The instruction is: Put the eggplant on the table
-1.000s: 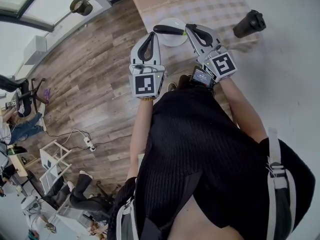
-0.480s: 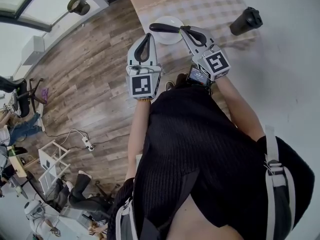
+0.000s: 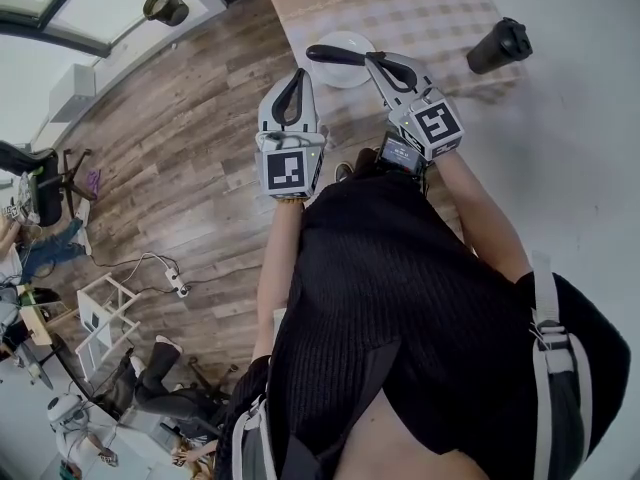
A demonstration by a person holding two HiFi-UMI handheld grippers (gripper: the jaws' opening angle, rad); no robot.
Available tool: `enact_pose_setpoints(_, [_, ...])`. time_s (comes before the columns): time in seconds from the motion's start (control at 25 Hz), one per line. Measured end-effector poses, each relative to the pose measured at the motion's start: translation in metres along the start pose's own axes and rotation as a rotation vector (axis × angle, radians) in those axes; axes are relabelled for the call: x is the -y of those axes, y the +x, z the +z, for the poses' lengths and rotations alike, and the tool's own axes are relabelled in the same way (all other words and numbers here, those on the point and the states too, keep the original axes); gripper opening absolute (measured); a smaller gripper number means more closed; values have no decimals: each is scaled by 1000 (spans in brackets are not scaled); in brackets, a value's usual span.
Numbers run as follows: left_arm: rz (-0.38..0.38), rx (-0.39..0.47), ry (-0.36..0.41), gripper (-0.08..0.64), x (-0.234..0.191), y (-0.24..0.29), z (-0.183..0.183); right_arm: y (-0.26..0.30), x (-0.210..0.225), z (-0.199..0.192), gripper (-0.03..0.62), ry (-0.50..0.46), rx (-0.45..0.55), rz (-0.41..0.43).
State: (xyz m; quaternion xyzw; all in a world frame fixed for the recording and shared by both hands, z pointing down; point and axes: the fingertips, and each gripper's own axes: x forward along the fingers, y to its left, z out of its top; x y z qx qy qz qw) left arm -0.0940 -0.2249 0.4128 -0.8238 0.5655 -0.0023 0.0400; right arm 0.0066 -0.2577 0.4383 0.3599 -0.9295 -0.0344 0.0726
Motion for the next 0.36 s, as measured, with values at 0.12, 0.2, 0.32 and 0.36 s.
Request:
enact_pose_setpoints(0.12, [4,-4,8,-11,2,8,-11,4,8,-13,5,7,-2,11])
enact_pose_setpoints(0.2, [10,-12,13,-11,11,14,-9,-2,14,-14,5,8,-3,27])
enact_pose_setpoints(0.32, [16,-20,12,-11,11,12,-6,-5,11,-12,5,0,-9,46])
enact_pose_setpoints(0.36, [19,-26,10,-11,10,10,-6,-6,9,-12,5,-3,-11,52])
